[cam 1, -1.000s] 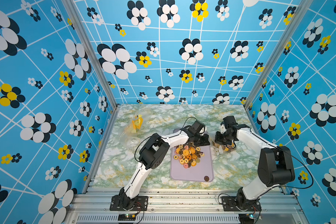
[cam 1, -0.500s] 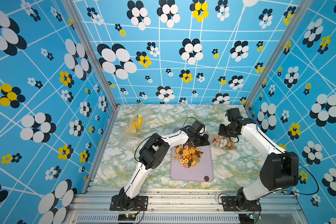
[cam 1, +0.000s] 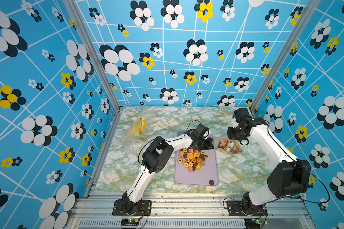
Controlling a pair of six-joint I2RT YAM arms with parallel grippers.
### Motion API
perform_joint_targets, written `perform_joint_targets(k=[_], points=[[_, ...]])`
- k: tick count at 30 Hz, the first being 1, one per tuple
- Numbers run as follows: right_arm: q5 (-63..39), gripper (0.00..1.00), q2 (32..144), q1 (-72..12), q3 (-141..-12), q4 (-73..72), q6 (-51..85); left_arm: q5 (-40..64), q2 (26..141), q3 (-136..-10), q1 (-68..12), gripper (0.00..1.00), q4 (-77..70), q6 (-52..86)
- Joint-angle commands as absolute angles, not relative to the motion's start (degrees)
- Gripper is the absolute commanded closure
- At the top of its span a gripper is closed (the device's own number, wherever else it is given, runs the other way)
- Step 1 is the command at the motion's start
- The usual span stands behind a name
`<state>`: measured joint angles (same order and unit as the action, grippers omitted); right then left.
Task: Pour cookies out of the ziploc bag
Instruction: Open the ziploc bag at the center of the board, then pick up the ziploc bag from the center of the board.
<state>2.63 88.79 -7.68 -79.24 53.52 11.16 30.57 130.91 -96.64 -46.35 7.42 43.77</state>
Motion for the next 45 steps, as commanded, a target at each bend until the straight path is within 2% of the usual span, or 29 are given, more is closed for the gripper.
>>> perform_joint_targets(k=[1, 5, 10, 12, 16, 22, 25, 32, 40, 45], points=[[2.3, 0.46, 88.5, -8.0, -78.9, 54.6, 10.8, 30.5, 128.9, -95.7, -45.9, 1.0, 8.9, 43.7], [3.9, 0.26, 89.6, -9.9, -76.3, 52.6, 12.0, 30.5, 128.7, -95.7, -46.0, 1.0, 9.1, 43.6], [3.6, 0.14, 90.7, -13.1, -74.5, 50.2, 13.4, 30.5, 128.6, -95.6, -45.9, 1.0, 9.2, 43.7], [4.5, 0.01, 91.7, -14.4, -74.2, 50.2, 13.8, 30.6, 128.6, -95.6, -45.9, 1.0, 9.1, 43.7], [7.7, 0.01, 92.8, -16.2, -72.3, 49.9, 15.0, 30.6, 128.4, -95.7, -45.9, 1.0, 9.0, 43.9], [17.8, 0.01, 93.7, -16.6, -69.5, 50.0, 16.6, 30.6, 128.1, -95.7, -45.6, 1.0, 9.2, 43.8], [23.4, 0.01, 93.2, -16.5, -70.9, 51.3, 15.8, 30.5, 127.9, -95.3, -45.3, 1.0, 9.4, 43.8], [28.0, 0.01, 94.2, -13.3, -77.8, 54.2, 12.8, 30.1, 127.3, -94.1, -44.5, 1.0, 10.4, 43.4], [26.9, 0.01, 93.9, -8.4, -81.0, 54.9, 12.1, 30.1, 127.0, -93.1, -44.4, 1.0, 10.8, 43.4], [19.1, 0.01, 93.1, -8.3, -80.2, 54.7, 12.5, 30.5, 127.0, -93.9, -44.4, 1.0, 10.7, 43.4]])
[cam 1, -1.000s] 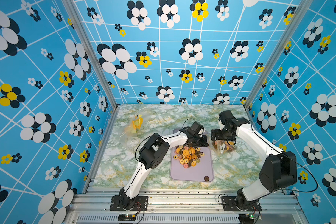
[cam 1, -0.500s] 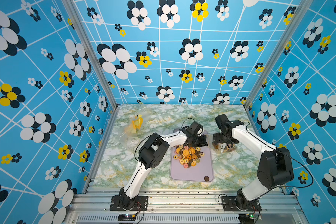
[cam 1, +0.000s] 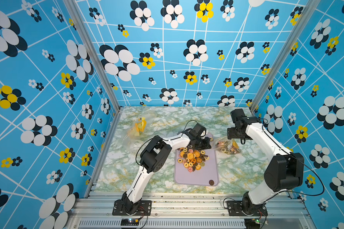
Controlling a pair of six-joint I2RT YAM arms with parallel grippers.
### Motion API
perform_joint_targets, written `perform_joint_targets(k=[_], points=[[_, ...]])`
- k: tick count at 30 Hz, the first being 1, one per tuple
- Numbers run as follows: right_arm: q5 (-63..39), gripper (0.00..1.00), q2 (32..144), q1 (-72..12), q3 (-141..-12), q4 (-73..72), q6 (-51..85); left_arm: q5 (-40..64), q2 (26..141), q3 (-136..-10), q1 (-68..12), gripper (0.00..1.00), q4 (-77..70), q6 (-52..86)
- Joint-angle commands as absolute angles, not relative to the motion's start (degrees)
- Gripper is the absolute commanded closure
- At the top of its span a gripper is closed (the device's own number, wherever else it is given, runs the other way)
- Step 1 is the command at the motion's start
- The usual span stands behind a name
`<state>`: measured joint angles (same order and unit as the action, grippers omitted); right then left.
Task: Pour cookies out of the ziploc bag
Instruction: Pick up the ziploc bag from the center of the board.
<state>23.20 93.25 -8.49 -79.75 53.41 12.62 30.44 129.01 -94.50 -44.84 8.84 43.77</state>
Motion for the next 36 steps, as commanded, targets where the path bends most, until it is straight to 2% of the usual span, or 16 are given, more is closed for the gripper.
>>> perform_joint_targets(k=[1, 4, 5, 8, 12, 14, 19, 28, 36], points=[[16.1, 0.01, 92.5, -8.3, -79.9, 55.0, 12.5, 30.6, 127.0, -94.1, -44.4, 1.0, 10.8, 43.3], [5.9, 0.01, 89.2, -8.3, -78.6, 55.1, 13.1, 31.7, 126.0, -94.7, -44.5, 1.0, 10.5, 43.3], [3.4, 0.01, 88.0, -8.3, -78.4, 55.4, 13.7, 31.8, 125.3, -94.6, -44.5, 0.95, 10.3, 43.3], [-0.4, 0.01, 84.0, -8.2, -77.3, 56.3, 16.1, 31.1, 122.6, -94.6, -44.9, 0.65, 10.9, 41.6], [0.8, 0.01, 80.2, -6.2, -76.1, 58.6, 19.8, 27.3, 118.4, -94.7, -46.7, 0.23, 15.4, 37.1], [0.8, 0.01, 78.8, -3.7, -75.5, 59.3, 20.9, 25.4, 117.0, -95.1, -48.3, 0.14, 18.1, 34.1], [-0.7, 0.01, 76.9, 1.1, -73.9, 60.5, 23.0, 24.8, 115.6, -95.8, -52.4, 0.06, 19.1, 30.8], [-5.0, 0.01, 70.9, 8.8, -68.4, 59.7, 25.2, 25.1, 123.3, -102.6, -55.0, 0.04, 19.7, 31.6], [-7.5, 0.01, 65.5, 10.4, -64.4, 60.3, 26.7, 20.4, 132.6, -114.6, -55.5, 0.05, 26.0, 30.6]])
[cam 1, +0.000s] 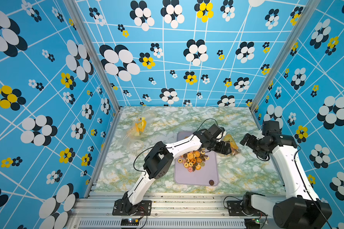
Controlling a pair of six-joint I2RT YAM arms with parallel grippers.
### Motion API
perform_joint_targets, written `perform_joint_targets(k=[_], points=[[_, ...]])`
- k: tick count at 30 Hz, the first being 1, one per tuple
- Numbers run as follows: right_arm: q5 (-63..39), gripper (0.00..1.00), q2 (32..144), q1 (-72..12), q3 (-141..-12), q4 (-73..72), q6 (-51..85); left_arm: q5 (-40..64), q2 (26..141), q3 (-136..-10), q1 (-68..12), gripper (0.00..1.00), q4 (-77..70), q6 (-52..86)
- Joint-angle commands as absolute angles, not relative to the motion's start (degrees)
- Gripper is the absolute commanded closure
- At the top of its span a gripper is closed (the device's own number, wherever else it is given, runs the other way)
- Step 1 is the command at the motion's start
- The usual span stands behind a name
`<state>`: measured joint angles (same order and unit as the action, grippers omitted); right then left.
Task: Pour cookies out of the ziploc bag
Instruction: Pick up the ziploc bag from the center of the board.
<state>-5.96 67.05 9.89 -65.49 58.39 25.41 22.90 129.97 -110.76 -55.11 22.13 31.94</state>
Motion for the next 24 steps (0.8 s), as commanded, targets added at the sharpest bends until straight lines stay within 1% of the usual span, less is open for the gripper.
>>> perform_joint_targets(k=[1, 2, 5, 7, 10, 14, 17, 20, 24], points=[[-6.9, 0.01, 64.8, 10.4, -64.1, 60.4, 26.4, 20.5, 133.7, -115.9, -55.5, 0.06, 26.4, 30.5], [-6.5, 0.01, 64.3, 10.4, -64.0, 60.7, 26.3, 20.5, 134.5, -116.9, -55.5, 0.07, 26.7, 30.5], [-5.2, 0.01, 62.9, 10.6, -63.6, 61.5, 25.9, 20.7, 137.8, -120.6, -55.6, 0.17, 28.0, 30.7], [-4.1, 0.01, 62.3, 10.8, -63.4, 61.8, 25.6, 21.0, 139.1, -122.1, -55.7, 0.29, 28.5, 31.1], [-2.2, 0.01, 61.4, 10.9, -63.7, 62.2, 25.1, 21.8, 140.7, -123.7, -55.8, 0.35, 28.4, 32.1], [-0.8, 0.01, 60.8, 11.1, -64.1, 62.8, 24.6, 23.4, 143.2, -127.1, -55.9, 0.59, 28.8, 33.2], [-0.6, 0.01, 60.6, 11.4, -63.8, 62.8, 24.6, 24.8, 144.2, -129.5, -56.2, 0.75, 29.2, 33.8], [-0.4, 0.01, 60.3, 11.6, -63.5, 62.4, 24.7, 25.4, 144.0, -131.0, -56.5, 0.87, 30.0, 34.0], [0.8, 0.01, 60.4, 11.7, -62.7, 61.7, 24.2, 26.5, 143.0, -131.1, -56.8, 0.99, 30.2, 35.1]])
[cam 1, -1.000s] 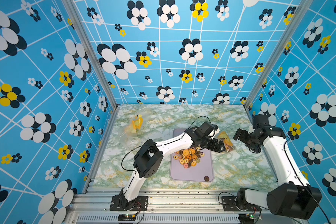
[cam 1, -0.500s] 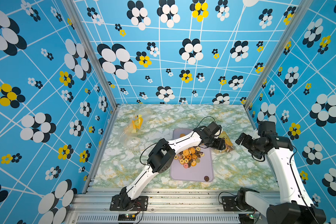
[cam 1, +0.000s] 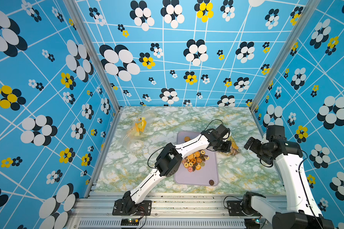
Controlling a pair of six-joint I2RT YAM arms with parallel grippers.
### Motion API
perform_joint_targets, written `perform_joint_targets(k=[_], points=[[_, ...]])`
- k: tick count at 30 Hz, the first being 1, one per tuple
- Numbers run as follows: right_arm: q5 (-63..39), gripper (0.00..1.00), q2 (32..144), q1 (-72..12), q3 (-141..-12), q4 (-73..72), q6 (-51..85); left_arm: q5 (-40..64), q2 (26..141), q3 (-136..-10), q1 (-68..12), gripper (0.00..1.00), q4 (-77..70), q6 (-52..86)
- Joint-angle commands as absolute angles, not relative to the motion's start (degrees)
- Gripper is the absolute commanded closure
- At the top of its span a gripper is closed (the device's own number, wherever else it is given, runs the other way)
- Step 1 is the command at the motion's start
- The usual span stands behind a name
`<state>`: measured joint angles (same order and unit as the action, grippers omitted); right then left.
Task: Pour cookies out of the ziploc bag
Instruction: Pick up the ziploc bag from the center of the board.
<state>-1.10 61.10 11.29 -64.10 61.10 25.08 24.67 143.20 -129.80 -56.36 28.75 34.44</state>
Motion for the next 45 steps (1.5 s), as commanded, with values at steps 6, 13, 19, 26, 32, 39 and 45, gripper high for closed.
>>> perform_joint_targets(k=[6, 13, 19, 26, 32, 39, 45], points=[[1.5, 0.01, 60.0, 11.7, -61.8, 61.1, 24.3, 28.6, 142.5, -131.9, -57.1, 1.0, 28.5, 38.0], [2.6, 0.01, 60.2, 11.7, -61.5, 60.2, 23.8, 30.4, 137.9, -130.2, -57.0, 1.0, 28.2, 40.1], [-1.1, 0.01, 61.1, 11.7, -59.3, 57.5, 24.3, 32.4, 128.0, -115.7, -54.0, 1.0, 19.2, 45.3], [-10.0, 0.01, 63.0, 11.7, -54.5, 52.0, 25.7, 34.3, 120.6, -99.4, -48.1, 1.0, 12.9, 48.9], [-22.0, 0.01, 64.5, 11.5, -48.6, 43.3, 28.8, 35.4, 120.4, -94.8, -45.8, 1.0, 9.9, 50.8], [-28.6, 0.01, 67.0, 9.2, -43.2, 37.1, 29.8, 34.2, 120.5, -94.4, -43.5, 1.0, 10.4, 51.4], [-29.8, 0.01, 69.1, 5.1, -38.1, 28.9, 33.5, 34.4, 121.1, -94.6, -42.1, 1.0, 11.1, 51.7]])
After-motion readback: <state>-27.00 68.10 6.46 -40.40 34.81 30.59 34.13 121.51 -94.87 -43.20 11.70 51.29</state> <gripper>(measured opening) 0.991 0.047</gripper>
